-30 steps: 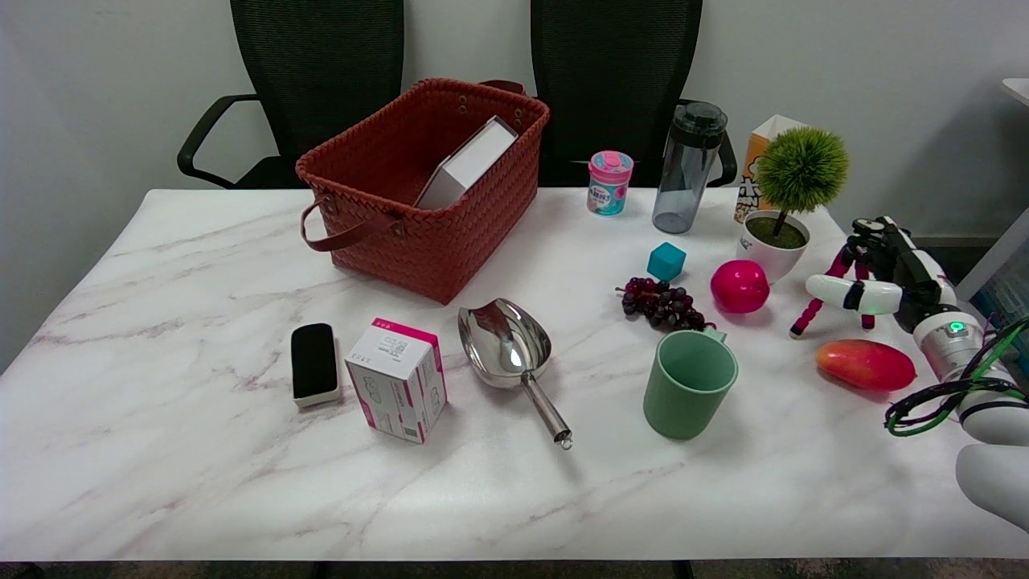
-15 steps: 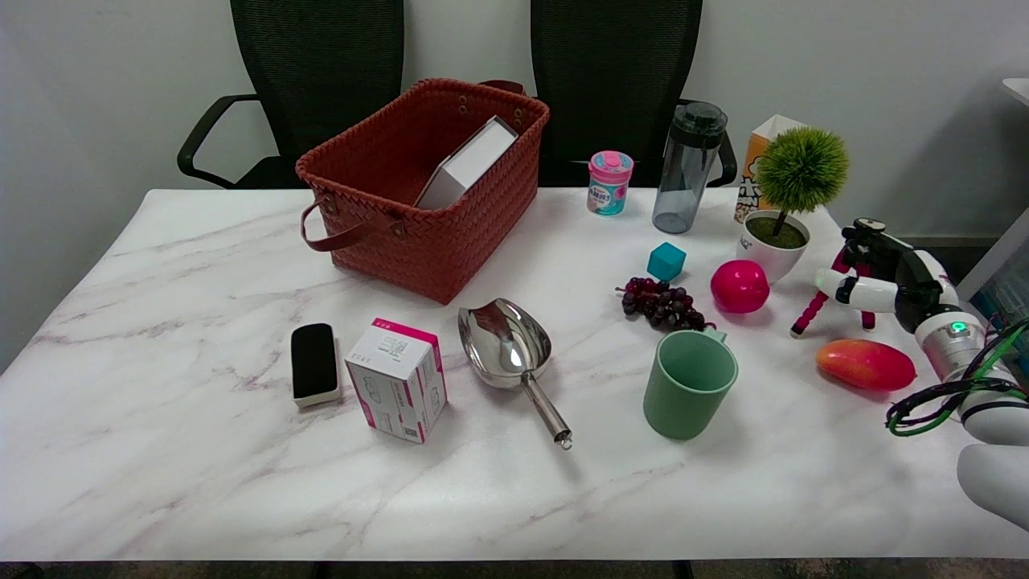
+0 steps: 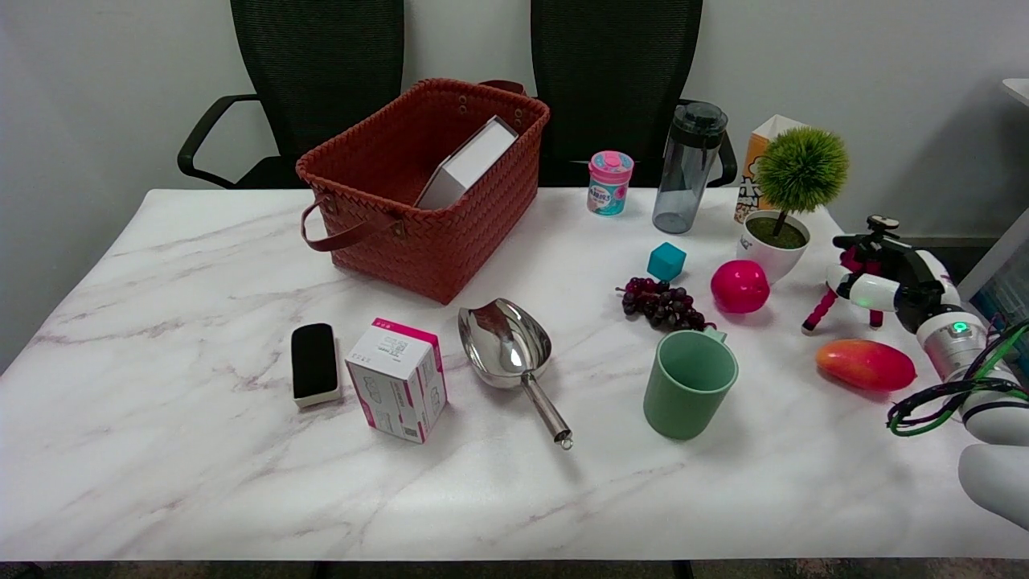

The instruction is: Pick up the flexible tripod.

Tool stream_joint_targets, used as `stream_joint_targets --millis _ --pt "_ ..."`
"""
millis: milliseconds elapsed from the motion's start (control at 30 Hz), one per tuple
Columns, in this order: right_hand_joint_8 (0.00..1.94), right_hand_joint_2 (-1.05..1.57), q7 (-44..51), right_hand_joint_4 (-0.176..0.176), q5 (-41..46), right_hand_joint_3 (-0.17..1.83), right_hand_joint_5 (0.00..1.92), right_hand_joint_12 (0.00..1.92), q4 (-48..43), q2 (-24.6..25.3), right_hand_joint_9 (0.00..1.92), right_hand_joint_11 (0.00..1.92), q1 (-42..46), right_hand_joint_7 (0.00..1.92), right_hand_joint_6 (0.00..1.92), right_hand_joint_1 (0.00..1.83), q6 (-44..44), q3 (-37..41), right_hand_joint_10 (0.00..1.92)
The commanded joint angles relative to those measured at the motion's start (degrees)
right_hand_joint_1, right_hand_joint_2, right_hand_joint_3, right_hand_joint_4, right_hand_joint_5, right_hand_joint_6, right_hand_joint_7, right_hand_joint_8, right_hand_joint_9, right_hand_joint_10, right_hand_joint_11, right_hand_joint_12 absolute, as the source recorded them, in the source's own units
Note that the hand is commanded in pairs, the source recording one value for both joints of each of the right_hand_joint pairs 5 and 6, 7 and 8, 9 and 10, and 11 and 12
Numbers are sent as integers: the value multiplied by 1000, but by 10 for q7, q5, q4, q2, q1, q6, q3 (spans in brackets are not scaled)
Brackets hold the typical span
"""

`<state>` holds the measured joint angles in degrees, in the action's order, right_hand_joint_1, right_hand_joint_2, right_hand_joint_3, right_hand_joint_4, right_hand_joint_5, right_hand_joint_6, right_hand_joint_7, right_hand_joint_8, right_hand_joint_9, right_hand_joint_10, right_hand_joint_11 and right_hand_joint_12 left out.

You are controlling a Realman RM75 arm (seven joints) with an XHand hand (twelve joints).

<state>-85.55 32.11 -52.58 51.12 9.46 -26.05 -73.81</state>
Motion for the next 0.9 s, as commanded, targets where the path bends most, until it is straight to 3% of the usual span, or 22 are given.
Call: stream_joint_targets --millis 33,133,233,400,900 --pt "456 860 0 0 3 928 730 653 2 0 473 653 0 456 730 1353 -14 1 473" --pt "601 889 0 0 4 905 744 711 1 0 500 711 0 601 744 1350 -23 1 500" --pt "919 986 0 0 4 765 785 852 -1 0 813 852 -1 919 785 1336 -31 4 813" --pt "1142 1047 0 0 3 605 857 955 -3 0 1086 955 -2 1142 857 1315 -41 12 1086" --pt "1206 1069 0 0 0 569 890 989 -23 -1 1151 989 -4 1206 890 1299 -54 47 1151"
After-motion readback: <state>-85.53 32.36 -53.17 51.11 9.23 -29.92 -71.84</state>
